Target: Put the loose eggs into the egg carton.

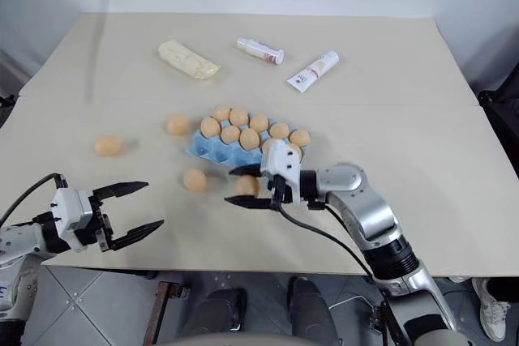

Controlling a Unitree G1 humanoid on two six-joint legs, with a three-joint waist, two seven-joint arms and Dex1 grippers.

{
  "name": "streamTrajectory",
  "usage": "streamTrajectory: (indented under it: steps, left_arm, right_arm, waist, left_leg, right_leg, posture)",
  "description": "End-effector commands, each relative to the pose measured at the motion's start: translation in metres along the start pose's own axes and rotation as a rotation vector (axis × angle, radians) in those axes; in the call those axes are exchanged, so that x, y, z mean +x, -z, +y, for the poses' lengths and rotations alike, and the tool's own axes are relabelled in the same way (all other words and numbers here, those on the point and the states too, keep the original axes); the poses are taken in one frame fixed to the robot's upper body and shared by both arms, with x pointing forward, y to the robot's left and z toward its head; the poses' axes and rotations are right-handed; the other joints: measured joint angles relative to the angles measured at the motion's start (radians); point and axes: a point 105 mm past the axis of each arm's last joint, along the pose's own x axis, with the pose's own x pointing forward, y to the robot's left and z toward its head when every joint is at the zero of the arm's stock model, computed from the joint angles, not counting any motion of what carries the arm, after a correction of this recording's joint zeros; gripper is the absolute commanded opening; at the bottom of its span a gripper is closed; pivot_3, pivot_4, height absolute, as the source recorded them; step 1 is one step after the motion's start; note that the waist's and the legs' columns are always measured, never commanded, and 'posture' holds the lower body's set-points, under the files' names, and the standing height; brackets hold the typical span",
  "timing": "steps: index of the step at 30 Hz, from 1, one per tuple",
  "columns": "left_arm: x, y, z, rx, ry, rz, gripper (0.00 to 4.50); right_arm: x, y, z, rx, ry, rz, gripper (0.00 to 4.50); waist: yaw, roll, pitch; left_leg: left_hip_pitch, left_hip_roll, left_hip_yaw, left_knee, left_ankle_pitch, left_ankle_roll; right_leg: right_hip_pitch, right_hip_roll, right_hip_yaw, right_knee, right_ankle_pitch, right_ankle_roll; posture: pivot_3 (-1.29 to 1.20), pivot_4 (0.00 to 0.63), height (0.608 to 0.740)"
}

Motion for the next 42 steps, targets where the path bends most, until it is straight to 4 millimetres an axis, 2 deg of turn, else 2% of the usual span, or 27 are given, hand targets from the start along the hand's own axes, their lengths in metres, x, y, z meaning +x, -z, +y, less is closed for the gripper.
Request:
streamTrajectory:
  steps: [1, 4, 7, 10, 12, 14, 17, 20, 22, 26, 28, 30, 34, 37, 40, 42]
  left_arm:
    - [0.003, -0.001, 0.002, 0.011, -0.025, -0.015, 4.5]
    - [0.007, 0.001, 0.003, 0.008, -0.032, -0.024, 4.5]
    - [0.008, 0.001, 0.004, 0.008, -0.037, -0.029, 4.5]
    - [0.009, 0.0, 0.004, 0.008, -0.045, -0.035, 4.5]
    - [0.009, -0.001, 0.005, 0.007, -0.057, -0.04, 4.5]
    - [0.008, -0.001, 0.005, 0.004, -0.071, -0.042, 4.5]
    - [0.007, 0.0, 0.006, 0.0, -0.09, -0.038, 4.5]
    - [0.004, 0.003, 0.008, -0.013, -0.124, -0.022, 4.5]
    - [0.001, 0.006, 0.012, -0.022, -0.16, -0.012, 4.5]
    - [-0.007, 0.009, 0.014, -0.091, -0.191, -0.003, 4.5]
    - [-0.012, 0.015, 0.013, -0.11, -0.219, 0.014, 4.5]
    - [-0.018, 0.019, 0.01, -0.123, -0.234, 0.036, 4.5]
    - [-0.025, 0.02, 0.007, -0.132, -0.241, 0.056, 4.5]
    - [-0.021, 0.017, 0.007, -0.138, -0.228, 0.044, 4.5]
    - [-0.004, 0.01, 0.009, -0.155, -0.215, -0.009, 4.5]
    - [0.02, 0.005, 0.003, -0.165, -0.173, -0.035, 4.5]
  right_arm:
    - [-0.008, -0.006, -0.022, -0.053, 0.092, -0.007, 2.6]
    - [-0.009, 0.005, -0.04, -0.075, 0.151, 0.018, 2.6]
    - [0.003, 0.006, -0.044, -0.082, 0.151, 0.008, 2.6]
    - [0.011, 0.009, -0.044, -0.083, 0.143, -0.003, 3.26]
    - [0.012, 0.01, -0.043, -0.108, 0.134, -0.003, 4.0]
    - [0.01, 0.008, -0.042, -0.118, 0.131, -0.011, 4.49]
    - [0.001, 0.003, -0.039, -0.125, 0.129, -0.022, 4.49]
    - [-0.023, -0.003, -0.026, -0.123, 0.106, -0.044, 4.49]
    - [-0.047, -0.002, -0.016, -0.095, 0.117, -0.058, 4.49]
    - [-0.088, 0.012, 0.004, -0.085, 0.205, -0.033, 4.49]
    - [-0.103, 0.025, 0.017, -0.085, 0.226, 0.014, 4.49]
    - [-0.113, 0.027, 0.027, -0.118, 0.269, -0.011, 4.49]
    - [-0.122, 0.033, 0.031, -0.121, 0.345, -0.01, 4.49]
    - [-0.122, 0.034, 0.031, -0.119, 0.365, -0.011, 4.49]
    - [-0.119, 0.033, 0.03, -0.121, 0.36, -0.011, 4.49]
    - [-0.117, 0.032, 0.028, -0.118, 0.352, -0.012, 4.49]
  waist:
    - [0.0, 0.0, 0.0]
    - [0.0, 0.0, 0.0]
    - [-0.003, 0.0, 0.0]
    - [-0.014, 0.0, 0.0]
    - [-0.02, 0.0, 0.0]
    - [-0.021, 0.0, 0.0]
    - [-0.022, 0.0, 0.0]
    - [-0.018, 0.0, 0.0]
    - [-0.01, 0.0, 0.0]
    - [0.002, 0.0, 0.0]
    - [0.002, 0.0, 0.0]
    - [0.001, 0.0, 0.0]
    - [-0.002, 0.0, 0.0]
    - [0.003, 0.0, 0.0]
    - [0.007, 0.0, 0.001]
    - [0.01, 0.001, 0.001]
  left_leg:
    - [0.0, 0.0, 0.0, 0.0, 0.0, 0.0]
    - [0.0, 0.0, 0.0, 0.0, 0.0, 0.0]
    - [0.0, 0.0, 0.0, 0.0, 0.0, 0.0]
    - [-0.001, 0.0, 0.001, -0.001, 0.0, 0.0]
    - [-0.001, 0.0, 0.001, -0.001, 0.0, 0.0]
    - [-0.001, 0.0, 0.001, 0.0, 0.0, 0.0]
    - [0.0, 0.0, 0.001, 0.0, 0.0, 0.0]
    - [-0.001, 0.0, 0.0, -0.001, 0.0, 0.0]
    - [-0.001, 0.0, 0.0, -0.001, 0.0, 0.0]
    - [-0.001, 0.0, 0.001, 0.0, -0.001, 0.001]
    - [0.0, 0.0, 0.001, 0.0, -0.001, 0.001]
    - [0.001, 0.0, 0.001, 0.0, -0.001, 0.001]
    - [0.002, 0.001, 0.004, 0.001, -0.001, 0.001]
    - [0.004, 0.001, 0.003, 0.004, 0.0, 0.002]
    - [0.008, 0.001, 0.003, 0.004, 0.0, 0.003]
    - [0.011, 0.001, 0.003, 0.004, 0.0, 0.004]
  right_leg:
    - [0.0, 0.0, 0.0, 0.0, 0.0, 0.0]
    - [0.0, 0.0, 0.0, 0.0, 0.0, 0.0]
    - [-0.001, 0.0, 0.0, 0.0, 0.0, 0.0]
    - [-0.002, 0.001, 0.0, 0.001, 0.0, 0.0]
    - [-0.001, 0.0, 0.0, 0.001, 0.0, 0.0]
    - [-0.001, 0.0, 0.0, 0.001, 0.0, 0.0]
    - [-0.001, 0.0, 0.0, 0.001, 0.0, 0.0]
    - [-0.001, 0.0, 0.0, 0.0, 0.0, 0.0]
    - [-0.001, 0.0, 0.0, -0.001, 0.0, 0.0]
    - [0.0, 0.0, 0.0, -0.002, 0.0, 0.0]
    - [0.001, 0.0, 0.0, -0.001, 0.0, 0.0]
    - [0.001, 0.0, 0.001, -0.001, 0.0, 0.0]
    - [0.002, 0.001, 0.003, 0.001, 0.001, 0.001]
    - [0.005, 0.001, 0.003, 0.0, 0.002, 0.001]
    - [0.011, 0.0, 0.003, -0.003, 0.002, -0.001]
    - [0.016, 0.0, 0.002, -0.007, 0.0, -0.003]
  posture:
    - [0.0, 0.15, 0.74]
    - [0.0, 0.15, 0.74]
    - [0.0, 0.15, 0.74]
    - [0.0, 0.15, 0.74]
    - [0.0, 0.15, 0.74]
    - [0.0, 0.15, 0.74]
    - [0.0, 0.15, 0.74]
    - [0.0, 0.15, 0.74]
    - [0.0, 0.15, 0.74]
    - [0.0, 0.15, 0.74]
    - [0.0, 0.15, 0.74]
    - [0.0, 0.15, 0.74]
    - [0.0, 0.15, 0.74]
    - [0.0, 0.15, 0.74]
    - [0.0, 0.15, 0.74]
    - [0.0, 0.15, 0.74]
